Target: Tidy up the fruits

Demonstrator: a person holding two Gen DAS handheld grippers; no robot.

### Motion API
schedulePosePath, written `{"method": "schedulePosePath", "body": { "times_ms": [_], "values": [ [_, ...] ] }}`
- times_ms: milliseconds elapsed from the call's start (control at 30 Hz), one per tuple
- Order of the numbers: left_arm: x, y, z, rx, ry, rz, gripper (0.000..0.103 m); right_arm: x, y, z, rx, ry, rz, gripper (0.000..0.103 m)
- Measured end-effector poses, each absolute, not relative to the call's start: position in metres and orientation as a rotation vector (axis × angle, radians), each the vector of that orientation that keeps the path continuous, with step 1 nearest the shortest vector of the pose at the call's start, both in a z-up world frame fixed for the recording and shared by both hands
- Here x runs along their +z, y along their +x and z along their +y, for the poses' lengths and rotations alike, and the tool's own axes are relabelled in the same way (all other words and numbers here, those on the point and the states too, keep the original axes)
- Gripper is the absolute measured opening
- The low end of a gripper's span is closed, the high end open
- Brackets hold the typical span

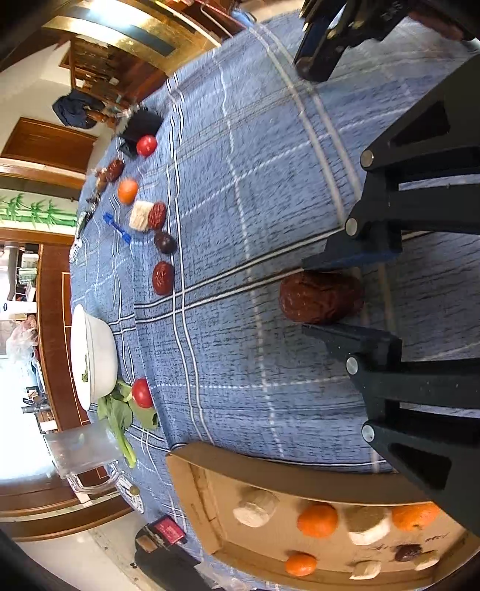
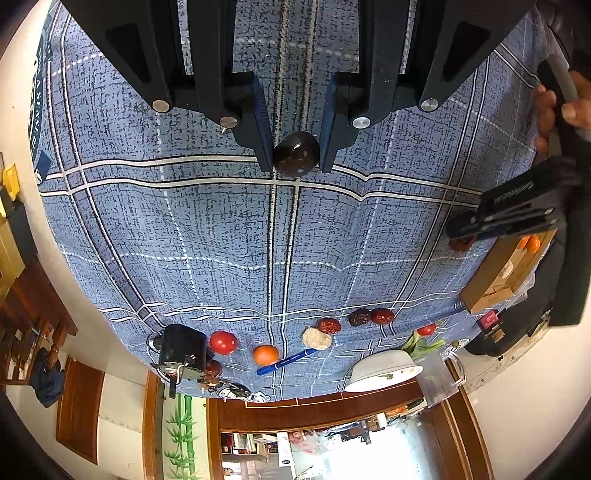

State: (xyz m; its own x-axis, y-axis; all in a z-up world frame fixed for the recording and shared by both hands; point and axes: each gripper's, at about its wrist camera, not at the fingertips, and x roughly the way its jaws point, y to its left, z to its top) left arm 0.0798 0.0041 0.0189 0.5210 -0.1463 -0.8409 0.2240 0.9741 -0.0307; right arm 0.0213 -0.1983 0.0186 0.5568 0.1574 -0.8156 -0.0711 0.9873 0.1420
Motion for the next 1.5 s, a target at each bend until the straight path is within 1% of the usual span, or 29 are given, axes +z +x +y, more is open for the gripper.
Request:
{"method": "schedulePosePath", "body": {
  "times_ms": [367,600,1033,1500],
  "values": [
    [0.044,0.034,0.033,-0.279,-0.035,0.986,0.026,0.039,0.006,-0.184,0.135,0.072,0.92,0.027],
    [0.057,0.019,0.065,-0.246,-0.072,0.96,0.026,0.042,0.009,-0.145,0.186,0.033,0.922,0.027],
    [0.077,0.005,0.15,-0.14,-0.142,0.909,0.026,0.057,0.027,-0.049,0.328,-0.052,0.897,0.027],
    [0.074,0.006,0.252,0.034,-0.181,0.908,0.027,0.064,0.062,0.048,0.477,-0.113,0.895,0.027]
  ]
}}
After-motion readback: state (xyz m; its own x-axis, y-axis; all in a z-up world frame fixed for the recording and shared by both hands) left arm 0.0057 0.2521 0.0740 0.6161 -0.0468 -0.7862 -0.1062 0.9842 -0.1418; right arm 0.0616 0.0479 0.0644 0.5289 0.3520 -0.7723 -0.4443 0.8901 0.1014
